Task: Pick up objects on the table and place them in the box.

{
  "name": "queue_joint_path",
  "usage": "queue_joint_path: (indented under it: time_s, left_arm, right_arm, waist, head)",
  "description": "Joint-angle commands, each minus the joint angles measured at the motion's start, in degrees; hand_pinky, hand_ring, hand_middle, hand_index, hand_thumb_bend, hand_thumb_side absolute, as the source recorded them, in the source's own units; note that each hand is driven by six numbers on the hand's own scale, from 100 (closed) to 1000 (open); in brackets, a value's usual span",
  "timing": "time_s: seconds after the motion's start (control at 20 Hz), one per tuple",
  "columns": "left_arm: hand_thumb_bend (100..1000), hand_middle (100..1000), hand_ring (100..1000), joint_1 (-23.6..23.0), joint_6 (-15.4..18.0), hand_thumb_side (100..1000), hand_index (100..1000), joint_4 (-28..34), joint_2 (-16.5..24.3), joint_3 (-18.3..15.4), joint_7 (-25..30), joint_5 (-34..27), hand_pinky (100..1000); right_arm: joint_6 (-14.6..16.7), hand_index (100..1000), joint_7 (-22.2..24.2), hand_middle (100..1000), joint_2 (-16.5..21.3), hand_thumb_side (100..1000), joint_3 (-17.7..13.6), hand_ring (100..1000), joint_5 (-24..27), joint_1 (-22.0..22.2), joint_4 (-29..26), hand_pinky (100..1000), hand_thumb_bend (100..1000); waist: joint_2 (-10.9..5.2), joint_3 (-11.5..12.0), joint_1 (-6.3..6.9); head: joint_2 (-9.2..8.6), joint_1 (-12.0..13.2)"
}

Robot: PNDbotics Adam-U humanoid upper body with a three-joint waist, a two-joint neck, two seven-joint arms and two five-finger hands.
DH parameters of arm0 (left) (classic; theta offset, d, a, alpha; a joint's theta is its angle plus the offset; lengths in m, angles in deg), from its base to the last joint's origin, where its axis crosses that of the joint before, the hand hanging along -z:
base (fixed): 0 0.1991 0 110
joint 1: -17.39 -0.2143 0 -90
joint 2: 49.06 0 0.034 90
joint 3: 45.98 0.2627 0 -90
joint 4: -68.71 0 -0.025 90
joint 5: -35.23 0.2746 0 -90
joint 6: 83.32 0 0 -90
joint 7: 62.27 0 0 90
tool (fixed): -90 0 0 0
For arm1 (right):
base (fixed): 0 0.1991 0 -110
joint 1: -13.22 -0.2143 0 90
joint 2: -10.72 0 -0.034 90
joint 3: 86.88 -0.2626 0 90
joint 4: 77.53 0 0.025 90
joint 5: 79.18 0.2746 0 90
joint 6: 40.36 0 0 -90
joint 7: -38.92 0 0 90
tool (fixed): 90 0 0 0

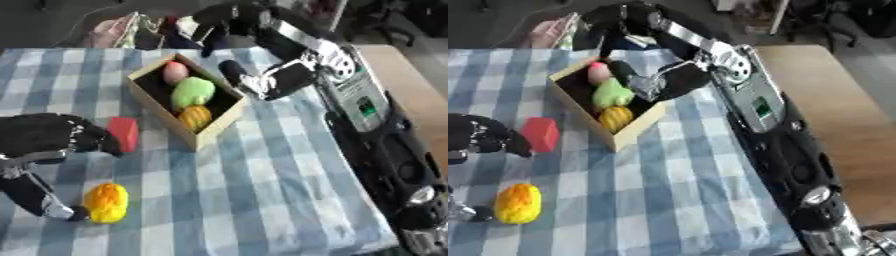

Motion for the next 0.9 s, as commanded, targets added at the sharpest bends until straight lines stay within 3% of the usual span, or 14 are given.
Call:
queue_joint_path:
  time_s: [0.05, 0.35, 0.55, 0.9]
  left_arm:
    - [656, 775, 743, 0.5, 20.2, 549, 861, -0.8, 1.5, 0.4, 18.5, 3.2, 801]
    - [635, 759, 729, -0.4, 21.0, 583, 849, -2.5, 0.3, 2.2, 17.8, 7.1, 790]
    - [648, 732, 701, -1.1, 21.0, 511, 824, -3.0, -0.8, 2.6, 16.4, 9.4, 768]
    - [536, 583, 580, -2.2, 20.8, 490, 703, -4.4, -2.2, 1.0, 7.2, 13.3, 683]
  right_arm:
    - [-0.1, 905, 0.0, 734, 0.4, 318, -0.3, 664, 0.6, -0.9, -1.1, 772, 100]
    - [-0.1, 904, 0.0, 732, 0.3, 328, -0.3, 663, 0.5, -0.7, -1.0, 771, 100]
    - [-0.1, 904, 0.1, 732, 0.3, 330, -0.2, 662, 0.5, -0.7, -0.9, 771, 100]
    - [-0.1, 901, 0.0, 730, 0.3, 336, -0.3, 661, 0.5, -0.5, -0.8, 771, 100]
  waist:
    - [-0.77, -0.2, 1.03]
    - [-0.66, -0.4, 1.00]
    - [-0.61, -0.5, 0.99]
    - [-0.56, -0.6, 0.95]
  head:
    - [0.28, 0.1]
    - [0.40, 0.2]
    - [0.41, 0.0]
    - [0.41, -0.2]
